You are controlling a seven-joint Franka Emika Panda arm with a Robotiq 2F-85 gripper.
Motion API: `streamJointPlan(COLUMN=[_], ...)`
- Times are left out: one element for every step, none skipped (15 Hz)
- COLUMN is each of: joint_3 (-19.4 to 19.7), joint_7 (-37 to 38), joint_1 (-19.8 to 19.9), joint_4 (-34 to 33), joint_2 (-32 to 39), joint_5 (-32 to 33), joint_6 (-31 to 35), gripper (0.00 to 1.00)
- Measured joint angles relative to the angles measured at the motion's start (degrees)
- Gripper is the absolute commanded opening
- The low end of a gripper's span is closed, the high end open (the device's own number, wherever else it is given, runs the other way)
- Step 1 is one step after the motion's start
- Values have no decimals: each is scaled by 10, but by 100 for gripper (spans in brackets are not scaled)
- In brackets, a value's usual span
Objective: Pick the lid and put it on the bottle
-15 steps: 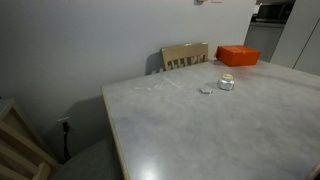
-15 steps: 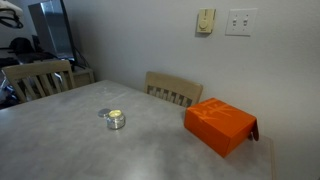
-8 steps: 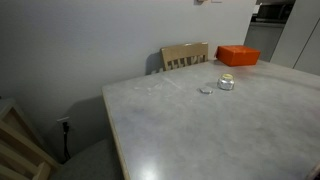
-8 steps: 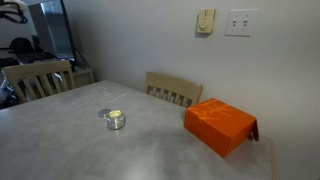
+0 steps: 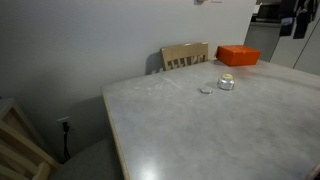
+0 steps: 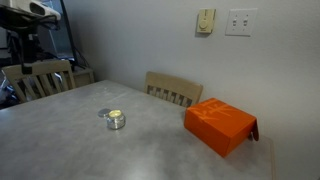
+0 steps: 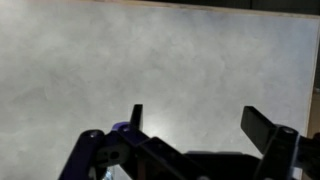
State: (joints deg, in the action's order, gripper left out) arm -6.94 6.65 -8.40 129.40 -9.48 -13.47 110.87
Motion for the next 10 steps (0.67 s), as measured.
streamJointPlan(joint_3=[1, 2, 2, 2, 2, 2, 2, 2, 1, 0], joint_7=[0, 1, 1, 1, 1, 1, 1, 1, 8, 20], joint_1=[1, 2, 3, 3, 3, 3, 3, 3, 3, 2], joint_4=[-20, -40, -61, -73, -74, -74, -73, -73, -73, -71], joint_2=[27, 55, 83, 101, 107, 105, 99, 97, 97, 98], joint_5=[0, 1, 1, 1, 1, 1, 1, 1, 1, 2], joint_6=[3, 4, 4, 4, 4, 4, 3, 3, 9, 21], gripper=[100, 100, 100, 100, 100, 100, 100, 100, 100, 100])
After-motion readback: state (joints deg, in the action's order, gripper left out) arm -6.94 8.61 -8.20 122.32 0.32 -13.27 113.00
